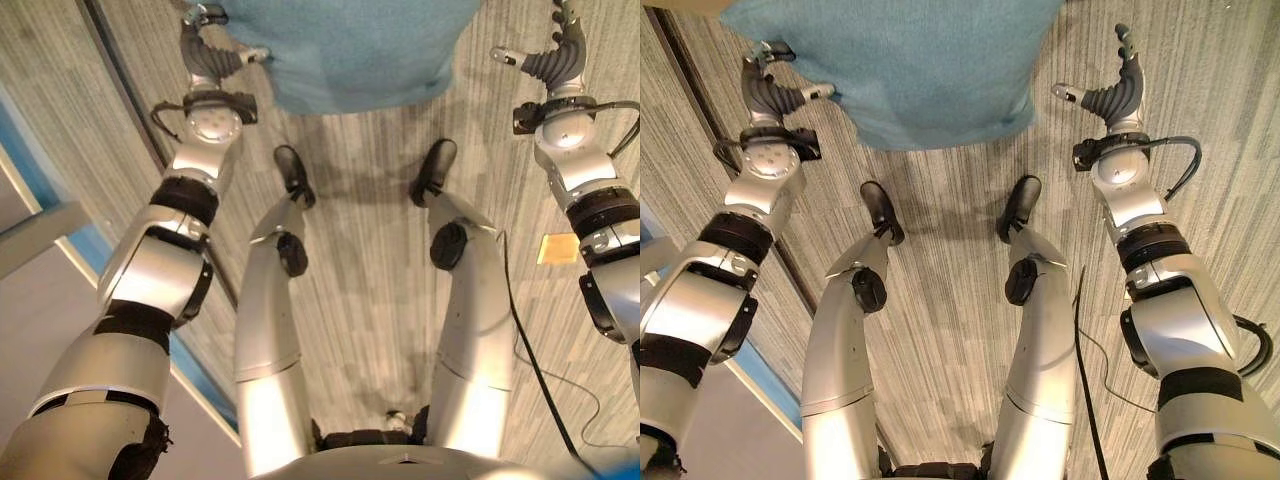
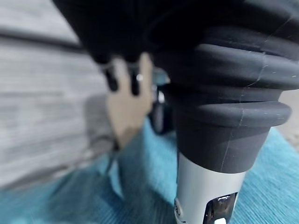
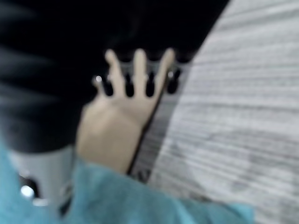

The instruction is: Pick up all the scattered cushions and arrange them neatly on the sofa.

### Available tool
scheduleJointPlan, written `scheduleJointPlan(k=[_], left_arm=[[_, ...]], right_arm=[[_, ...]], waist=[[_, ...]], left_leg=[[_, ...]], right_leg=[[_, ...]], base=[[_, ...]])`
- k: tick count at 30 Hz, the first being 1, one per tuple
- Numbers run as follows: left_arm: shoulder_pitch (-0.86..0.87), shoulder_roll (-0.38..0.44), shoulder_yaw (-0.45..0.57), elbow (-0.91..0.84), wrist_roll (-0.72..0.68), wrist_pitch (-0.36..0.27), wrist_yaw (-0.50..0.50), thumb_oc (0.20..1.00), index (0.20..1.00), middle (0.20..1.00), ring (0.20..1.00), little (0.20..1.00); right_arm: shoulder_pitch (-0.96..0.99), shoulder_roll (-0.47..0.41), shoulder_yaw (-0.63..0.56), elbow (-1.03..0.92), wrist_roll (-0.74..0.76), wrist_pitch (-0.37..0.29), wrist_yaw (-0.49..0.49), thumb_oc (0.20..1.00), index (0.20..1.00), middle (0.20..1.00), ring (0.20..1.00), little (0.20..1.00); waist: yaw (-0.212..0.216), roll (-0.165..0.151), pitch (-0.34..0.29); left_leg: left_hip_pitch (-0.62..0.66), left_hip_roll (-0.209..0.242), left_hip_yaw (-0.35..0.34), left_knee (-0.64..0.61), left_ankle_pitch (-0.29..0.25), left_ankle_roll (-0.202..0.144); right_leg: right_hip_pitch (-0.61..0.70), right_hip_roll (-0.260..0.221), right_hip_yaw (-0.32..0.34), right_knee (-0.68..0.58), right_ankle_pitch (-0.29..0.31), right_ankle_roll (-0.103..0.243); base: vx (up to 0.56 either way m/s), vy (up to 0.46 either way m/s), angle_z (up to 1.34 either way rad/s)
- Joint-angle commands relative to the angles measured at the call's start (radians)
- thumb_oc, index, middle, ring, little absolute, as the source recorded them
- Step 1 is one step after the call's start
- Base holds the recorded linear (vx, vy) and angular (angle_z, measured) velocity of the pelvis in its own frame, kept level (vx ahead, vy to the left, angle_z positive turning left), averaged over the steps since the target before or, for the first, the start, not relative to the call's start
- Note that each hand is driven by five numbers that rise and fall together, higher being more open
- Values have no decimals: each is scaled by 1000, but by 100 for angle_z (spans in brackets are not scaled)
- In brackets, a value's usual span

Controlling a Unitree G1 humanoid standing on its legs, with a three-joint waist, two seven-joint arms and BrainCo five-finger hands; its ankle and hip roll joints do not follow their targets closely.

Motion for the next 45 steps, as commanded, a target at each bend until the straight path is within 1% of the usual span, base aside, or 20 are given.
scheduleJointPlan(k=[1,3,8,10,12,17,18,20,22,24,25,27,30,31,33,35,38,42,44,45], left_arm=[[78,2,7,26,-24,4,-25,1000,1000,1000,1000,1000],[37,-5,-16,19,-25,3,-19,1000,1000,1000,1000,1000],[-16,-56,-54,5,-27,8,-10,1000,1000,1000,1000,1000],[-35,-99,-65,-15,-54,-2,-8,1000,1000,1000,1000,1000],[-35,-147,-59,-52,-103,-24,-3,1000,1000,1000,1000,1000],[-32,-243,-50,-90,-162,-32,5,1000,1000,1000,1000,1000],[-28,-290,-51,-107,-191,-44,17,1000,1000,1000,1000,1000],[-27,-299,-56,-112,-189,-43,17,1000,1000,1000,1000,1000],[-18,-336,-69,-128,-200,-44,13,1000,1000,1000,1000,1000],[-23,-356,-78,-141,-217,-50,11,1000,1000,1000,1000,1000],[-34,-332,-86,-162,-168,-44,33,1000,1000,1000,1000,1000],[-28,-291,-72,-199,-106,-36,82,1000,1000,1000,1000,1000],[7,-214,-52,-275,-30,-25,125,1000,1000,1000,1000,1000],[58,-179,-17,-323,-6,-28,161,1000,1000,1000,1000,1000],[201,-123,92,-457,3,-75,212,1000,1000,1000,1000,1000],[239,-118,113,-481,8,-78,223,1000,1000,1000,1000,1000],[365,-91,211,-550,-21,-135,252,1000,1000,1000,1000,1000],[447,-67,261,-556,-43,-148,262,1000,1000,1000,1000,1000],[474,-39,261,-539,-52,-133,240,1000,1000,1000,1000,1000],[485,-29,237,-523,-53,-116,210,1000,1000,1000,1000,1000]], right_arm=[[9,24,52,-16,33,-28,-13,1000,1000,1000,1000,1000],[-33,34,74,-17,43,-26,-15,1000,1000,1000,1000,1000],[-106,91,117,-42,46,-22,-20,1000,1000,1000,1000,1000],[-133,121,134,-67,49,-23,-24,1000,1000,1000,1000,1000],[-148,156,127,-105,62,-30,-35,1000,1000,1000,1000,1000],[-162,230,109,-172,58,-35,-64,1000,1000,1000,1000,1000],[-157,255,92,-187,66,-39,-78,1000,1000,1000,1000,1000],[-150,261,87,-188,65,-38,-80,1000,1000,1000,1000,1000],[-138,283,70,-198,78,-43,-76,1000,1000,1000,1000,1000],[-122,299,38,-213,123,-62,-73,1000,1000,1000,1000,1000],[-112,298,28,-233,126,-74,-80,1000,1000,1000,1000,1000],[-103,268,20,-248,104,-67,-87,1000,1000,1000,1000,1000],[-80,225,4,-273,89,-62,-89,1000,1000,1000,1000,1000],[-58,197,-12,-284,76,-58,-92,1000,1000,1000,1000,1000],[-12,159,-48,-291,71,-56,-91,1000,1000,1000,1000,1000],[0,156,-52,-303,67,-55,-91,1000,1000,1000,1000,1000],[46,127,-78,-322,74,-61,-83,1000,1000,1000,1000,1000],[79,109,-90,-347,79,-61,-79,1000,1000,1000,1000,1000],[97,101,-94,-358,84,-60,-73,1000,1000,1000,1000,1000],[107,95,-89,-365,85,-59,-67,1000,1000,1000,1000,1000]], waist=[[-27,13,-76],[-24,16,-60],[-18,21,-26],[-16,24,-12],[-10,31,2],[-6,43,17],[-3,50,17],[-2,53,17],[-2,58,18],[-3,60,18],[1,63,18],[6,68,18],[14,78,18],[22,85,18],[43,96,18],[41,96,18],[55,101,18],[58,103,18],[56,101,18],[52,98,18]], left_leg=[[3,-5,-69,99,-98,-43],[-10,0,-79,115,-101,-41],[-37,6,-103,152,-110,-38],[-48,8,-111,167,-112,-38],[-55,7,-128,183,-113,-36],[-80,13,-161,205,-115,-32],[-90,11,-174,212,-114,-32],[-97,11,-180,217,-114,-32],[-107,14,-193,223,-113,-33],[-112,16,-203,232,-113,-33],[-116,18,-208,234,-116,-33],[-119,16,-210,235,-117,-34],[-117,14,-212,238,-117,-35],[-115,13,-215,240,-116,-36],[-113,10,-221,252,-114,-37],[-113,10,-225,258,-115,-38],[-120,9,-248,280,-112,-39],[-133,11,-268,307,-112,-40],[-135,13,-276,317,-112,-41],[-135,14,-276,319,-111,-42]], right_leg=[[1,18,85,23,-1,159],[0,17,80,25,-3,162],[0,23,66,33,-5,163],[0,25,59,36,-7,163],[0,27,59,49,-16,159],[0,23,47,57,-25,155],[0,23,42,59,-30,152],[0,24,38,60,-33,151],[0,27,32,62,-35,150],[0,34,31,67,-36,149],[0,39,30,67,-36,149],[0,42,27,65,-37,150],[0,42,27,72,-38,149],[0,43,28,77,-38,150],[0,42,25,90,-45,142],[0,41,25,97,-46,141],[0,42,20,116,-49,135],[0,39,12,133,-49,132],[0,39,13,146,-48,131],[0,40,17,152,-47,129]], base=[[0,0,0],[24,8,-4],[7,5,-2],[14,-6,-4],[12,4,-4],[16,0,-4],[0,0,0],[0,0,0],[8,2,-2],[20,-4,-5],[0,0,0],[20,-33,-6],[3,-12,-2],[0,0,0],[11,-52,3],[2,-28,7],[3,-20,3],[0,0,0],[0,0,0],[0,0,0]])
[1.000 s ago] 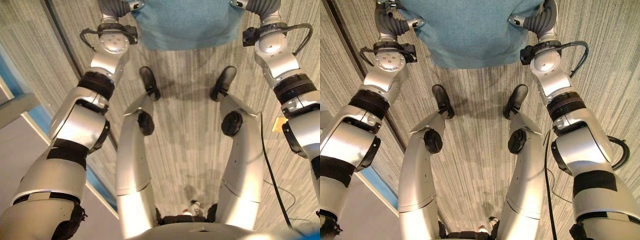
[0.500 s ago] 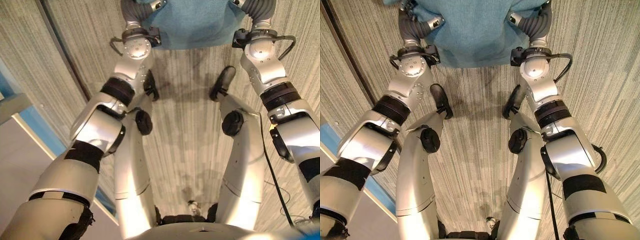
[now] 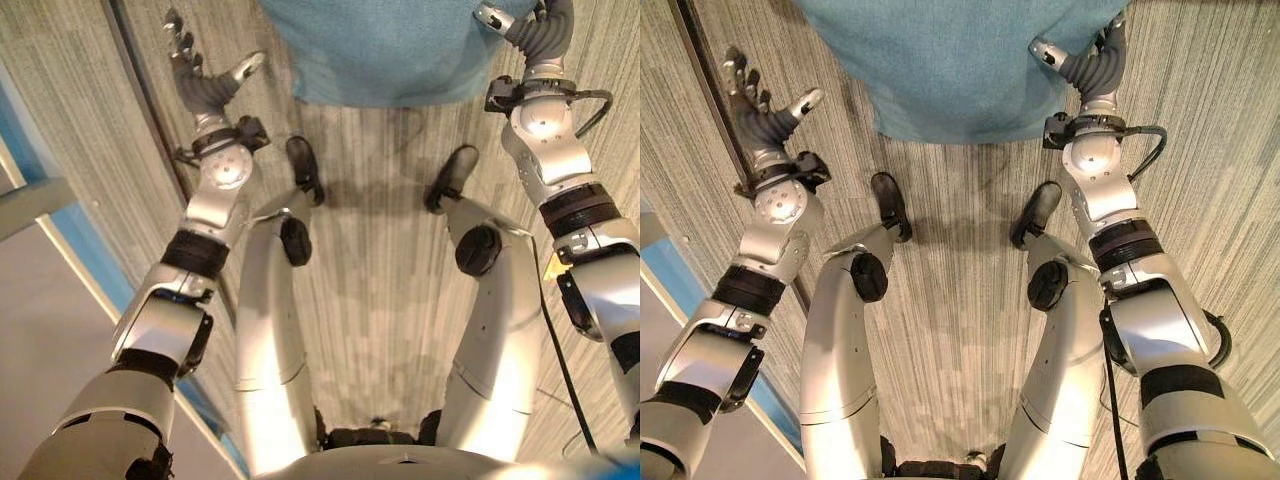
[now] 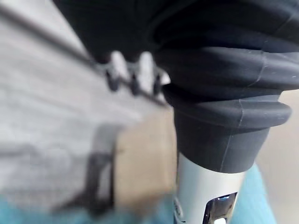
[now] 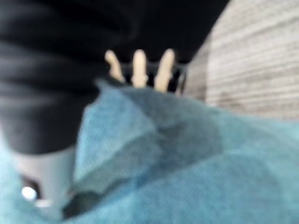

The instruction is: Pick up all the scattered cushions and arrange them neatly on the sofa.

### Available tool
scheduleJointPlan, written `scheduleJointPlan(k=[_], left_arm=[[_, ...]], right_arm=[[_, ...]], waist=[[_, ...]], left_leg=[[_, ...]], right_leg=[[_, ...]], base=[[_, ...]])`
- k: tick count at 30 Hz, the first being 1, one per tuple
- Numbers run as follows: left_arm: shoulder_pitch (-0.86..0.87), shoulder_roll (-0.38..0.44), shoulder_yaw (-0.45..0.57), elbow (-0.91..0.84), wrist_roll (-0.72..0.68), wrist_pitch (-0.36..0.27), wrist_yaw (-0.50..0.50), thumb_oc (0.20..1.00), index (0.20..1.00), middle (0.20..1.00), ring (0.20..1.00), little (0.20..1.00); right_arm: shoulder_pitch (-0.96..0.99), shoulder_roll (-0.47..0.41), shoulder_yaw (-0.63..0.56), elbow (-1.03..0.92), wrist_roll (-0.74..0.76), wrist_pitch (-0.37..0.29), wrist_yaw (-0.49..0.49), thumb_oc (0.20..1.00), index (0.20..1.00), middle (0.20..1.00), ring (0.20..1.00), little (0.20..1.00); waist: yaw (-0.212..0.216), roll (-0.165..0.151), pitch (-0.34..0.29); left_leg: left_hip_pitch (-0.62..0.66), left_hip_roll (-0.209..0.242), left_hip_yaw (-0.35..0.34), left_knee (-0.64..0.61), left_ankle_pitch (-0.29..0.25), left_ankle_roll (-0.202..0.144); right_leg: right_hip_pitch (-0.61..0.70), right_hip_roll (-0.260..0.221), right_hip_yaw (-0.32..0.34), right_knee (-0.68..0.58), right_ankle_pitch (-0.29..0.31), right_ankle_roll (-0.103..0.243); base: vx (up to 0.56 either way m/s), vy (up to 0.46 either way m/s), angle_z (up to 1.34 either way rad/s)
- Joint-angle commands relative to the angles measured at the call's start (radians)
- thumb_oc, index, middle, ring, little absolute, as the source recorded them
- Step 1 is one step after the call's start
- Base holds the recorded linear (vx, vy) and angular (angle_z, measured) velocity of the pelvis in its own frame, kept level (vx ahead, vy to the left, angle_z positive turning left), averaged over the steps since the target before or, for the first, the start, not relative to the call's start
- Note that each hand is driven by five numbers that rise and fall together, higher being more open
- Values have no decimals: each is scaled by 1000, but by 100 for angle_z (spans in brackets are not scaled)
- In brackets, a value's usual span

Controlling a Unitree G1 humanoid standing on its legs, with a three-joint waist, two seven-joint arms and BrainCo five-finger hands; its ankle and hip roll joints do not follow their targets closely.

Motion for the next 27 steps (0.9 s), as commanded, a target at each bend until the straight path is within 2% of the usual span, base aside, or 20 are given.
scheduleJointPlan(k=[1,2,8,12,14,15,17,22,25,27], left_arm=[[1,23,11,3,-9,-17,-44,1000,1000,1000,1000,1000],[-8,25,-17,35,-1,4,-68,1000,1000,1000,1000,1000],[-97,-7,-111,132,-20,35,-112,1000,1000,1000,1000,1000],[-262,-7,-232,258,69,113,-139,1000,1000,1000,1000,1000],[-268,-9,-235,264,69,113,-140,1000,1000,1000,1000,1000],[-338,-8,-284,308,116,145,-144,1000,1000,1000,1000,1000],[-421,-21,-321,349,144,162,-122,1000,1000,1000,1000,1000],[-487,-59,-341,355,128,155,-110,1000,1000,1000,1000,1000],[-496,-120,-349,292,57,110,-125,1000,1000,1000,1000,1000],[-469,-190,-334,238,-30,66,-131,1000,1000,1000,1000,1000]], right_arm=[[5,-13,23,-125,-29,-58,20,1000,1000,1000,1000,1000],[7,-9,26,-126,-30,-57,25,1000,1000,1000,1000,1000],[-14,9,54,-127,-44,-50,27,1000,1000,1000,1000,1000],[-51,35,84,-104,-41,-53,25,1000,1000,1000,1000,1000],[-53,35,83,-102,-41,-54,26,1000,1000,1000,1000,1000],[-68,43,103,-100,-38,-56,30,1000,1000,1000,1000,1000],[-94,56,122,-105,-22,-60,31,1000,1000,1000,1000,1000],[-125,68,140,-118,-14,-57,24,1000,1000,1000,1000,1000],[-126,95,136,-131,-1,-51,18,1000,1000,1000,1000,1000],[-119,135,129,-134,18,-55,12,1000,1000,1000,1000,1000]], waist=[[-25,67,1],[-29,65,1],[-43,50,1],[-62,40,1],[-59,39,1],[-68,35,1],[-76,31,1],[-85,24,1],[-92,29,1],[-92,33,1]], left_leg=[[27,-8,-137,20,-1,-65],[27,-6,-136,20,0,-67],[26,-1,-134,13,2,-69],[26,4,-126,7,-3,-67],[26,4,-125,6,-3,-67],[26,7,-121,7,-8,-65],[26,14,-120,11,-20,-59],[26,17,-114,7,-25,-54],[26,16,-111,3,-26,-51],[27,11,-112,1,-22,-52]], right_leg=[[19,57,58,-14,12,123],[19,56,59,-14,12,123],[19,58,64,-17,11,125],[19,66,71,-31,15,130],[19,67,71,-32,15,130],[19,73,73,-37,18,132],[19,84,71,-51,24,136],[19,94,70,-67,29,141],[19,99,70,-81,33,143],[19,101,69,-84,34,141]], base=[[0,0,0],[0,0,0],[0,0,0],[0,0,0],[4,10,-2],[10,35,-7],[12,47,-10],[5,9,-8],[0,0,0],[0,0,0]])
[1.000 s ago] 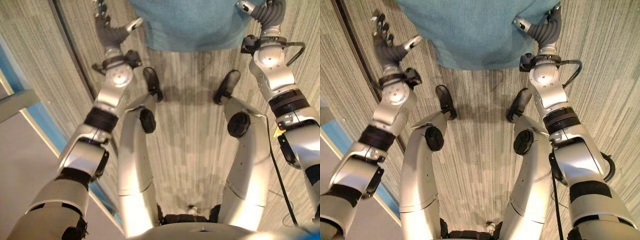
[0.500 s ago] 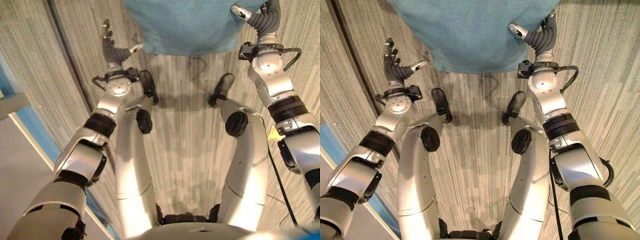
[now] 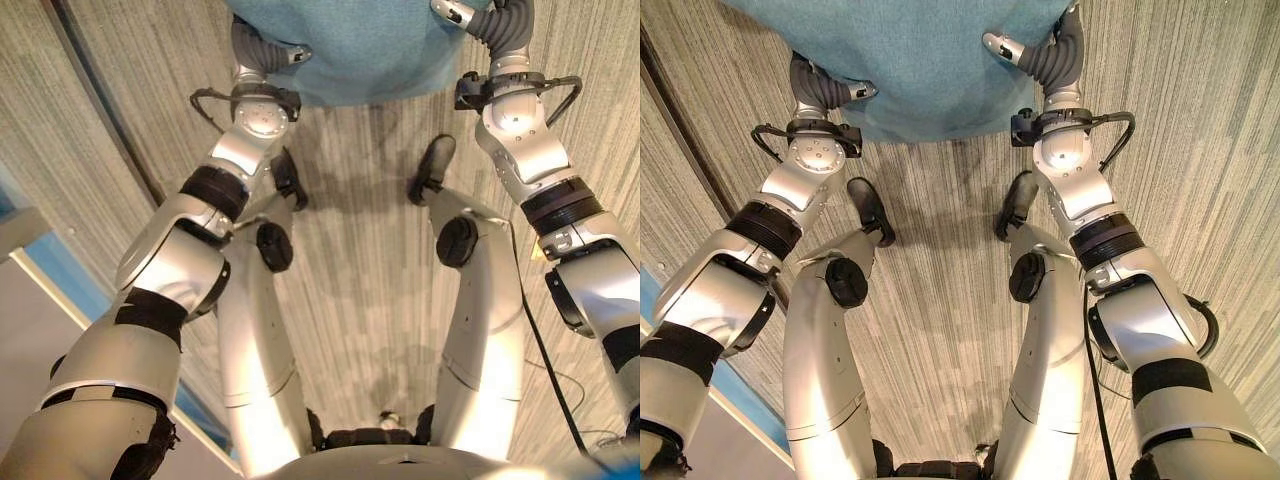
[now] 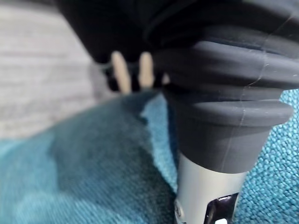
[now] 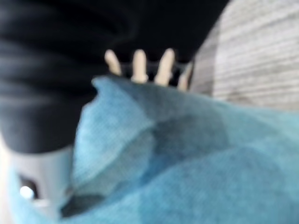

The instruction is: Pick up all the scattered cushions and arrange them neatly on the sofa.

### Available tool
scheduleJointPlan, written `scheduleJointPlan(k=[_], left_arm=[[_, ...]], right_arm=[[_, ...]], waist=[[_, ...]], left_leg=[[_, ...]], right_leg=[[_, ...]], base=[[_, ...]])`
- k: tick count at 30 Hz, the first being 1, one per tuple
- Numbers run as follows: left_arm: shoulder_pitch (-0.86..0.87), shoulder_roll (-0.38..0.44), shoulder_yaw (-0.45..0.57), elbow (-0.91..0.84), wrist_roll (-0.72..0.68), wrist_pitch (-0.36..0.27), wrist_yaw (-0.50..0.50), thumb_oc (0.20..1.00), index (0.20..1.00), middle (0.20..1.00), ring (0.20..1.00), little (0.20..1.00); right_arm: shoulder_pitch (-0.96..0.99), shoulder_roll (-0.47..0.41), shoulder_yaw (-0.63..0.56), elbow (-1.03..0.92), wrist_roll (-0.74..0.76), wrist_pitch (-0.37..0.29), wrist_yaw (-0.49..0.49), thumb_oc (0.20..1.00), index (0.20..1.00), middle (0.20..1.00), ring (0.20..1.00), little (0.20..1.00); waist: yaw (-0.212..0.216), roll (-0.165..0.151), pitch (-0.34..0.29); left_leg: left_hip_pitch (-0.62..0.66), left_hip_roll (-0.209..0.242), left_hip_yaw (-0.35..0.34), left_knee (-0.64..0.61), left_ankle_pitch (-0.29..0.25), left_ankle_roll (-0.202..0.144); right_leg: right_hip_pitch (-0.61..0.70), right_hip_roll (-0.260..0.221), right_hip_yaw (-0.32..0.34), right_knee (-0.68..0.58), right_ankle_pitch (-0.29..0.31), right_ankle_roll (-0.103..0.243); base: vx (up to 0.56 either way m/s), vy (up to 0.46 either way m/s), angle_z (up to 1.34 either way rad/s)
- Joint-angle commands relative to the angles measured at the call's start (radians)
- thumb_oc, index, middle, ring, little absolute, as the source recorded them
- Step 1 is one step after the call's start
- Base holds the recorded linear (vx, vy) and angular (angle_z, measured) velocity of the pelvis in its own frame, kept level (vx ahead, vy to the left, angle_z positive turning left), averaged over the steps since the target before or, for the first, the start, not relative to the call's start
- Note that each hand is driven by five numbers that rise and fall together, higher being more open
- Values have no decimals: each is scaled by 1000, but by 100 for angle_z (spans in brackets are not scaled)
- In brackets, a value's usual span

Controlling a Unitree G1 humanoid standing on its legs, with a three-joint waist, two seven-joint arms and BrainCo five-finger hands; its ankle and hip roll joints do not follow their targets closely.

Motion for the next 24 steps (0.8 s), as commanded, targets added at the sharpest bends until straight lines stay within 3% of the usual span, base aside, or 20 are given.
scheduleJointPlan(k=[1,3,4,5,6,15,18,19,21,24], left_arm=[[-10,-110,20,-144,-57,-127,-33,1000,1000,1000,1000,1000],[8,-169,37,-179,-123,-162,-29,1000,1000,1000,1000,1000],[20,-195,44,-192,-158,-179,-31,598,598,598,598,598],[28,-211,55,-200,-177,-189,-30,526,526,526,526,526],[49,-246,73,-229,-227,-216,-30,200,200,200,200,200],[97,-183,137,-323,-231,-241,-65,200,200,200,200,200],[131,-169,159,-387,-226,-249,-88,200,200,200,200,200],[154,-162,173,-414,-205,-243,-105,200,200,200,200,200],[185,-167,175,-440,-196,-243,-121,200,200,200,200,200],[270,-172,188,-496,-131,-228,-159,200,200,200,200,200]], right_arm=[[-46,61,51,-107,13,-57,8,1000,1000,1000,1000,1000],[-41,116,41,-115,62,-75,5,1000,1000,1000,1000,1000],[-34,150,38,-125,102,-95,9,514,514,514,514,514],[-31,172,34,-128,128,-105,18,395,395,395,395,395],[-28,226,29,-146,178,-130,30,200,200,200,200,200],[-29,217,19,-230,146,-145,55,200,200,200,200,200],[2,187,2,-263,120,-145,64,200,200,200,200,200],[35,177,-12,-284,119,-154,72,200,200,200,200,200],[61,170,-21,-306,115,-152,84,200,200,200,200,200],[163,156,-60,-353,81,-153,104,200,200,200,200,200]], waist=[[-11,38,-1],[-10,40,-1],[-9,42,-1],[-8,43,-1],[-6,44,-1],[-9,38,-3],[-12,30,-59],[-16,20,-109],[-20,17,-126],[-27,25,-151]], left_leg=[[47,-7,-129,-12,5,-71],[47,-10,-128,-8,6,-71],[47,-9,-130,-9,7,-71],[47,-8,-130,-9,7,-71],[47,-5,-130,-9,10,-73],[66,-21,-92,-63,33,-85],[112,-37,-44,-171,56,-87],[144,-51,-14,-249,71,-85],[184,-58,-2,-295,82,-86],[336,-74,9,-422,107,-94]], right_leg=[[20,65,55,-20,-5,105],[20,67,53,-15,-7,102],[20,67,51,-15,-7,101],[20,67,50,-14,-7,101],[20,67,46,-15,-4,100],[20,70,43,-33,16,107],[20,71,44,-75,27,117],[22,68,54,-106,36,119],[49,66,54,-131,40,120],[196,66,40,-230,56,122]], base=[[0,0,0],[0,0,0],[0,0,0],[0,0,0],[0,0,0],[-23,-15,1],[-77,-29,15],[-99,-51,26],[-73,-19,23],[-65,15,10]])
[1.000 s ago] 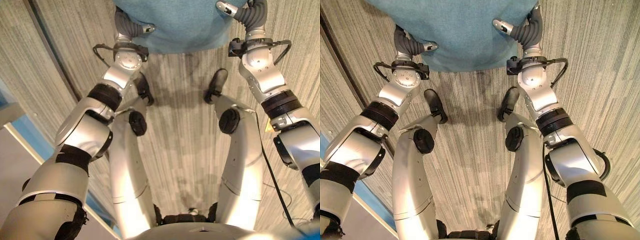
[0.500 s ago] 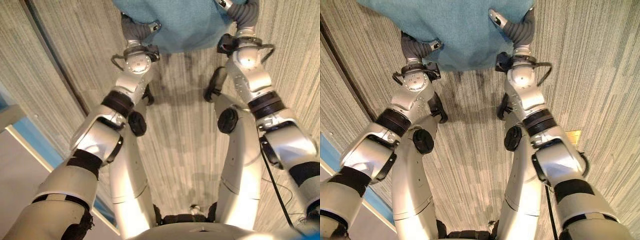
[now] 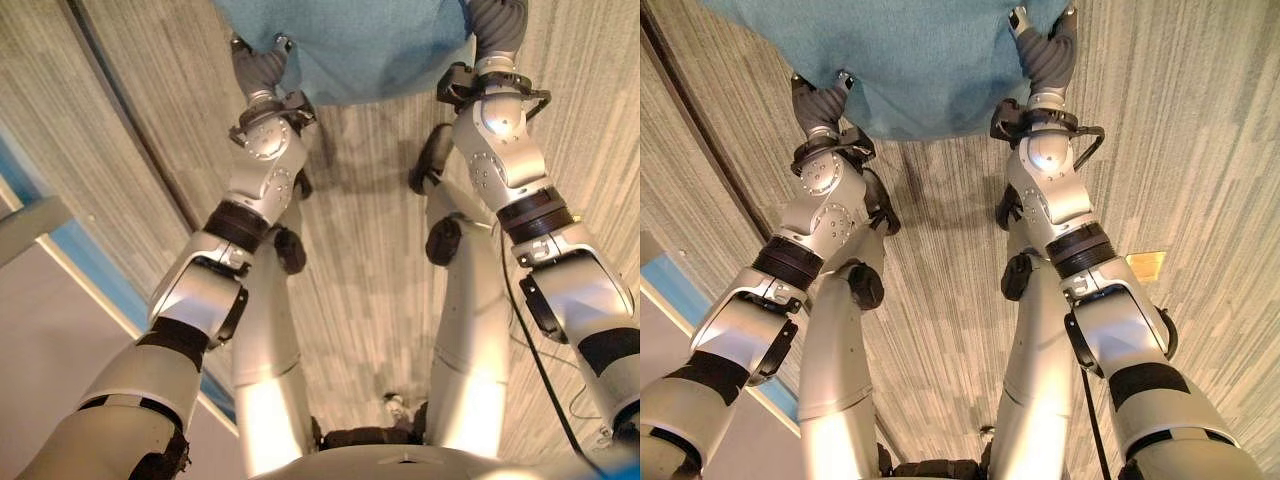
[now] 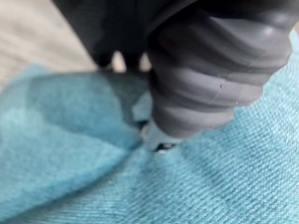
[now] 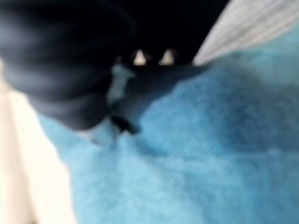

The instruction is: Pick up all the scattered cushions and arrange them neatly on the sofa.

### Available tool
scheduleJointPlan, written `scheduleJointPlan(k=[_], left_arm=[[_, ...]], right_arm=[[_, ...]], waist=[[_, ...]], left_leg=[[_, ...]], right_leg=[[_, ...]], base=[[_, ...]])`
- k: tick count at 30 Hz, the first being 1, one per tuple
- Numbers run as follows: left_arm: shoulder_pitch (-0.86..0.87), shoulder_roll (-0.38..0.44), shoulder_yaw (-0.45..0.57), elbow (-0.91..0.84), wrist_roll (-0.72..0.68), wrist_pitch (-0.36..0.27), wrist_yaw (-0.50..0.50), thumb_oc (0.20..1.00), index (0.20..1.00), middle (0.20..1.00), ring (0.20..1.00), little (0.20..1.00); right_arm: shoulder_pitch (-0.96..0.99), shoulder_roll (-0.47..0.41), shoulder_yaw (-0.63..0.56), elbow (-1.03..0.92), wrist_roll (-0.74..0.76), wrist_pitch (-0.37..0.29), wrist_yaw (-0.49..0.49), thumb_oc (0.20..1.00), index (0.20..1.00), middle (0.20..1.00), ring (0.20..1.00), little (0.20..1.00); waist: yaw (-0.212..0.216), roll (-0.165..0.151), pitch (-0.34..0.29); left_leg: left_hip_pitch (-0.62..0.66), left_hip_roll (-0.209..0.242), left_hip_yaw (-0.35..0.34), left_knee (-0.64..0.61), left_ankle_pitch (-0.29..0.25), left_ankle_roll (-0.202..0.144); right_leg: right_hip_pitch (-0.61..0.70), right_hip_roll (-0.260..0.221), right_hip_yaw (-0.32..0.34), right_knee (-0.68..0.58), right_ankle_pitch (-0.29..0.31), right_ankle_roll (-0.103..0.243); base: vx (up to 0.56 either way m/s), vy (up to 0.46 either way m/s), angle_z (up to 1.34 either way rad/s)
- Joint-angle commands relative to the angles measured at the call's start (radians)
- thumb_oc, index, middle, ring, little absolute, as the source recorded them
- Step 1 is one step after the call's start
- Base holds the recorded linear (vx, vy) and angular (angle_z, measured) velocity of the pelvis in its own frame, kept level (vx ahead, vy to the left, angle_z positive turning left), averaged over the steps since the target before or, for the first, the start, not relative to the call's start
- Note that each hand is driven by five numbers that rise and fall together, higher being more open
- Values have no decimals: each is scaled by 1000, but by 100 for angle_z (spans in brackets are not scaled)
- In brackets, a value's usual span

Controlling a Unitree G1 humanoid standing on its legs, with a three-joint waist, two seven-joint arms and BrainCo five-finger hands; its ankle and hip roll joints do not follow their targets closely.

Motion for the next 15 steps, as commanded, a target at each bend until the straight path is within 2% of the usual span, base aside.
scheduleJointPlan(k=[1,4,5,6,9,11,13,15], left_arm=[[15,-88,-37,-175,138,-73,-162,200,200,200,200,200],[79,-106,-29,-194,134,-74,-186,200,200,200,200,200],[144,-115,-28,-212,151,-73,-205,200,200,200,200,200],[144,-115,-29,-212,151,-73,-205,200,200,200,200,200],[239,-123,-39,-226,159,-65,-243,200,200,200,200,200],[336,-136,-51,-237,151,-62,-279,200,200,200,200,200],[393,-145,-64,-239,159,-59,-305,200,200,200,200,200],[394,-145,-65,-240,159,-59,-305,200,200,200,200,200]], right_arm=[[55,68,31,-170,-98,-109,113,200,200,200,200,200],[132,64,14,-209,-129,-106,121,200,200,200,200,200],[220,77,-5,-240,-131,-108,135,200,200,200,200,200],[221,77,-6,-241,-132,-108,135,200,200,200,200,200],[344,76,-5,-284,-154,-97,167,200,200,200,200,200],[461,79,2,-307,-181,-84,189,200,200,200,200,200],[533,75,6,-315,-201,-74,209,200,200,200,200,200],[535,75,5,-317,-201,-74,209,200,200,200,200,200]], waist=[[3,50,-136],[0,46,-148],[-4,44,-157],[-4,44,-155],[-11,30,-184],[-16,14,-192],[-23,2,-202],[-22,1,-197]], left_leg=[[68,-5,-91,16,-80,-75],[147,-8,-93,-23,-73,-83],[237,-9,-90,-76,-65,-93],[241,-9,-90,-78,-65,-93],[373,-4,-86,-133,-63,-100],[539,-11,-72,-192,-67,-97],[642,-12,-50,-204,-79,-94],[651,-11,-49,-206,-79,-94]], right_leg=[[47,66,39,23,-34,123],[133,65,32,-25,-23,121],[230,62,22,-86,-8,123],[233,62,21,-88,-7,123],[376,52,6,-175,14,125],[533,53,-12,-257,30,127],[644,52,-21,-308,43,129],[652,53,-21,-312,44,130]], base=[[-40,23,6],[9,-7,6],[-3,2,7],[2,-9,8],[4,-1,-1],[47,41,-8],[84,47,-15],[26,40,-9]])
